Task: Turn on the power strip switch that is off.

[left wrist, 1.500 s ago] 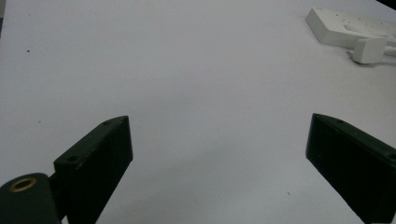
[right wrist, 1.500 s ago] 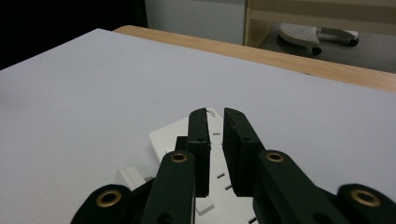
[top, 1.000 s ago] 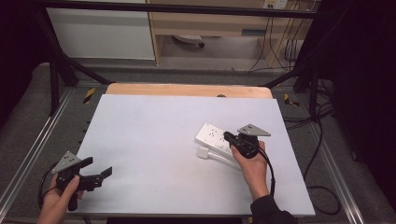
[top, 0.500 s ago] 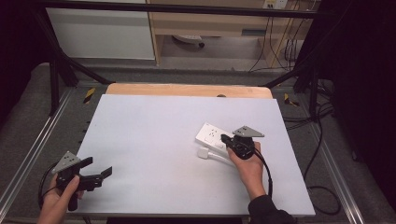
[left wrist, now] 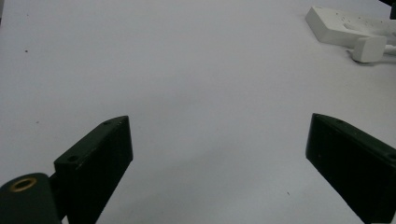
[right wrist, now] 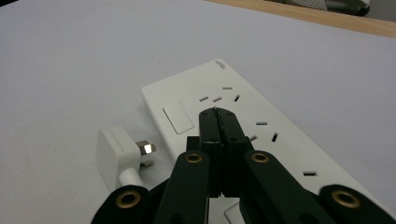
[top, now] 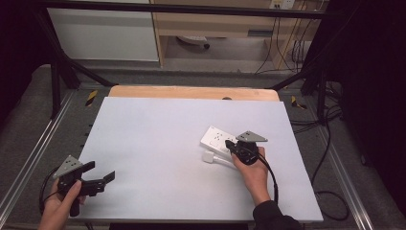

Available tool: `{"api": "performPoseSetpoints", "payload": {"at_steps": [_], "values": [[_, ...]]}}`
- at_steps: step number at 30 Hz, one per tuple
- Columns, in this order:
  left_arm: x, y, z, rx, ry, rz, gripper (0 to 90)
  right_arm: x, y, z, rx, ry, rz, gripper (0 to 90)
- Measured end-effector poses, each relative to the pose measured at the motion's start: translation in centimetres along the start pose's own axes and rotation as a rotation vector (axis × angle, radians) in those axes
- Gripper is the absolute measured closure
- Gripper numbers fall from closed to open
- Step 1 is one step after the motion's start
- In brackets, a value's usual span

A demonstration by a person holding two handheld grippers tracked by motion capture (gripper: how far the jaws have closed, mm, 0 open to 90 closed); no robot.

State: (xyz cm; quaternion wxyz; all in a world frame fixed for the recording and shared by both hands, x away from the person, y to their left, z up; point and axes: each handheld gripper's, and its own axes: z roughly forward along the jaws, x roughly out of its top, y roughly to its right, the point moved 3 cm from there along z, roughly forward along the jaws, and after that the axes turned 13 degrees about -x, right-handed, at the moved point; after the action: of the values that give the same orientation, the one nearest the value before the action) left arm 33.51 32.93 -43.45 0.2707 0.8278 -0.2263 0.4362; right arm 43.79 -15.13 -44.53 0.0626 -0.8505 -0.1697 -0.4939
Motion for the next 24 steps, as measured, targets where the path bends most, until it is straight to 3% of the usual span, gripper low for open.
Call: {"api": "performPoseSetpoints", "payload": {"at_steps": [14, 24], "values": [[0.1, 0.1, 0.0, -0.012, 0.004, 0.004, 7.3, -0.8, -0.3, 0.5, -0.007, -0.042, -0.017, 90.0], [0.1, 0.2, 0.1, -0.017, 0.004, 0.012, 7.3, -1.1, 0.0, 0.6, -0.019, -0.055, -0.004, 90.0]]}}
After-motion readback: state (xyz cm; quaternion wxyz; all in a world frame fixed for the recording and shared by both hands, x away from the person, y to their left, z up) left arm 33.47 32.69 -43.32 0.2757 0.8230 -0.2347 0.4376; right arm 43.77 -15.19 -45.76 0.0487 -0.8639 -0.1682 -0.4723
